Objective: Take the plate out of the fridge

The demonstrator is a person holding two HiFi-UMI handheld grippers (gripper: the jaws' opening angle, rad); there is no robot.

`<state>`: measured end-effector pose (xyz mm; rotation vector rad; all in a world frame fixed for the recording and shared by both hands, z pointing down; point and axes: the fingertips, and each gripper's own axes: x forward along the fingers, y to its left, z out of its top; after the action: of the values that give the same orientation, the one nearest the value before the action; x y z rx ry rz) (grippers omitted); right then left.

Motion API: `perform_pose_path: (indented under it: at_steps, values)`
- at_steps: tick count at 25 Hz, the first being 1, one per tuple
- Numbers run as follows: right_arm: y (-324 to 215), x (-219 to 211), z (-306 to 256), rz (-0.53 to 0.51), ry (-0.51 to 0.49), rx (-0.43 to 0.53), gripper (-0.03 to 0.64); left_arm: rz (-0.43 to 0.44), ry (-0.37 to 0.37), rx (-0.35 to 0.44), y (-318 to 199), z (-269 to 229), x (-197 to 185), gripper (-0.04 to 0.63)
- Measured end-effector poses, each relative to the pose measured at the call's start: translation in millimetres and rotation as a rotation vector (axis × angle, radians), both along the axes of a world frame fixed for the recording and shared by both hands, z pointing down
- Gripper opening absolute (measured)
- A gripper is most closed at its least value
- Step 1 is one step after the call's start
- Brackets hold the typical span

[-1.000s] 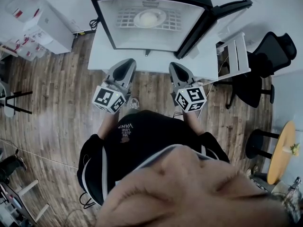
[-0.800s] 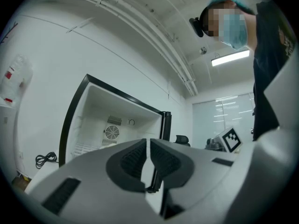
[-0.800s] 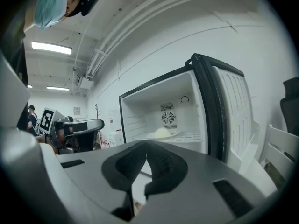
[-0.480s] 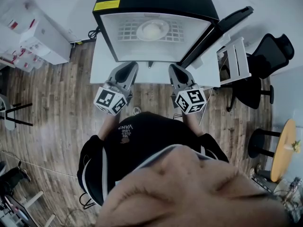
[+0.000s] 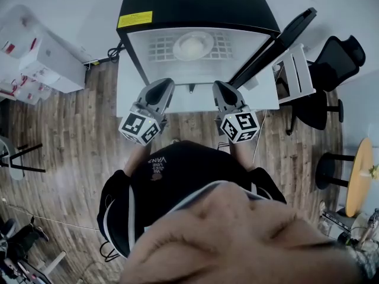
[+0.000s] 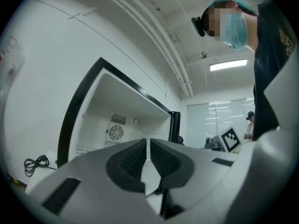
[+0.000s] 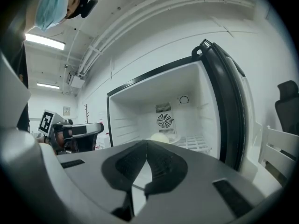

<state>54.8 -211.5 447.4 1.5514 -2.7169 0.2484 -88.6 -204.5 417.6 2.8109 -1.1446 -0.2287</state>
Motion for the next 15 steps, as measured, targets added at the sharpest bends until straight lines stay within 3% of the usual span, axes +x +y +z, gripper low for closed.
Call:
perform_pose_path:
  at_steps: [5,15]
  values:
    - [-8.9,-2.6,1.6,0.03,0.004,-0.006,0.012,0.042,-0.003,-0.013,-9.0,3.7,-0.4,0.034]
    - [-33.0,-5.5,0.6,0.007,0.01,0.003,0.012,0.041,0.016,-0.051,-32.9,13.2,5.3,0.034]
